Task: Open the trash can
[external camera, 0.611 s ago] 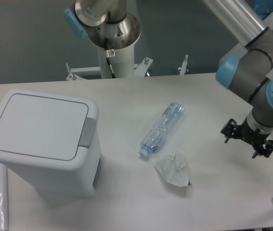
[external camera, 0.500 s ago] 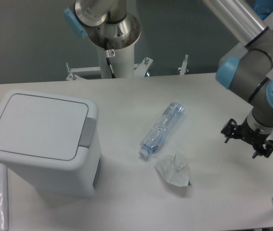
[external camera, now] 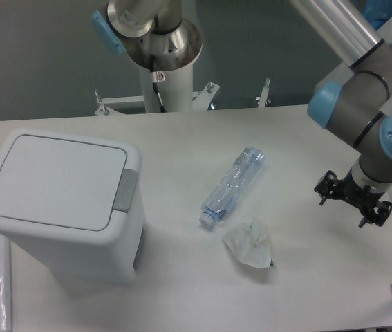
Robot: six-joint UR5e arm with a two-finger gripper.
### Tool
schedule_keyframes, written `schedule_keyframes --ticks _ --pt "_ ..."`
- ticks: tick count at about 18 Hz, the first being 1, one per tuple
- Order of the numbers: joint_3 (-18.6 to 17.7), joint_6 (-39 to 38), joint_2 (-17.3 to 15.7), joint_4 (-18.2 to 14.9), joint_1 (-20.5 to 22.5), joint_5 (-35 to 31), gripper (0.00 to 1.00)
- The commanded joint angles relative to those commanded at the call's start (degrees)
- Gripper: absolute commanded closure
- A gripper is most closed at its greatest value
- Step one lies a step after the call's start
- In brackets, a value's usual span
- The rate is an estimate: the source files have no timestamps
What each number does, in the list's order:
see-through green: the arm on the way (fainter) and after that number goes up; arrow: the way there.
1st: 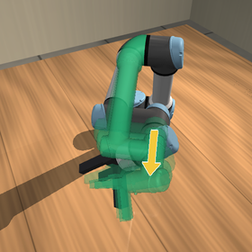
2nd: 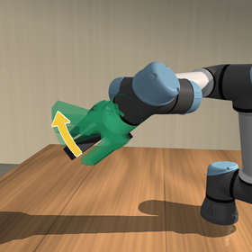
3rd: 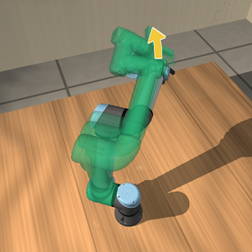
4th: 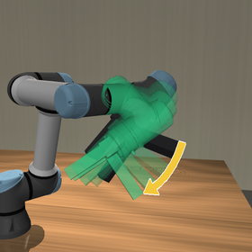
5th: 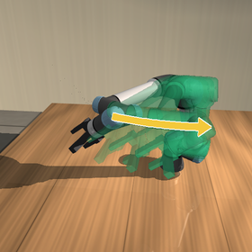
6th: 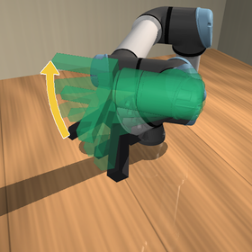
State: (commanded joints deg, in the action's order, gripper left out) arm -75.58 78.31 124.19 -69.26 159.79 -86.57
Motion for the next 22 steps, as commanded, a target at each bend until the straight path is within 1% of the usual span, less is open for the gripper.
schedule_keyframes --ticks 2,4,7,9,11,13,15,18,22 --pt "-1.7 0.0 -1.2 0.2 -0.4 -0.2 0.00" --pt "-2.9 -1.2 -1.8 1.7 -0.6 0.1 0.00" --pt "-3.2 -4.7 -3.3 1.4 -0.8 1.2 0.00" --pt "-3.1 -5.4 -4.2 0.3 -0.9 3.2 0.00" --pt "-2.1 -8.0 -5.9 -2.4 -1.5 5.2 0.00" --pt "-0.3 -11.8 -6.3 -5.1 -2.6 7.0 0.00" --pt "1.2 -15.1 -6.3 -6.8 -4.2 8.5 0.00" --pt "1.7 -19.7 -7.0 -7.1 -6.2 11.1 0.00" --pt "1.5 -22.6 -7.7 -7.6 -8.7 11.6 0.00"
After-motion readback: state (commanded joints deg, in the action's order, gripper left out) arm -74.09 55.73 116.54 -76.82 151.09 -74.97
